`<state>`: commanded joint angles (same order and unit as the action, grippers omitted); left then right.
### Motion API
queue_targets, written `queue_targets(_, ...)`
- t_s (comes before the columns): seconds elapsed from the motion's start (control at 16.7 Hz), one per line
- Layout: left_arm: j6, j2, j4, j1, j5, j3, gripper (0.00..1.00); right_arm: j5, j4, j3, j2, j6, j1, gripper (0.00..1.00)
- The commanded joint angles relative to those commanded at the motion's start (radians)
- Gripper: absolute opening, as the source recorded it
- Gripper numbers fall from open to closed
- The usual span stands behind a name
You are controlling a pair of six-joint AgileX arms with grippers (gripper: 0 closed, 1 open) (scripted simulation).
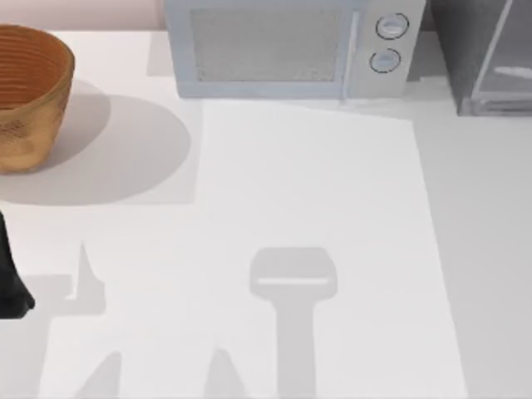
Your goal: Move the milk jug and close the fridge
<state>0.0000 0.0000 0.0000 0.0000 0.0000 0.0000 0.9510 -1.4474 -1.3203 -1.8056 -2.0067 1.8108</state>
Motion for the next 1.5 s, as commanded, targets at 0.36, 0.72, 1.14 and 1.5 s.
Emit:
queue_targets(0.36, 0.0, 0.0, 0.0, 0.0, 0.0, 0.0, 1.0, -0.012, 0.086, 0.0, -0.012, 0.108, -0.081, 1.0)
queue_targets(0.72, 0.0, 0.0, 0.0, 0.0, 0.0, 0.0, 1.0, -0.071, 0.425, -0.003, -0.026, 0.502, -0.364, 1.0)
queue_targets(1.14, 0.0, 0.0, 0.0, 0.0, 0.0, 0.0, 1.0, -0.16, 0.896, 0.005, -0.03, 1.079, -0.714, 1.0)
queue_targets(1.5, 0.0, 0.0, 0.0, 0.0, 0.0, 0.0, 1.0, -0.212, 1.148, 0.027, -0.022, 1.374, -0.875, 1.0)
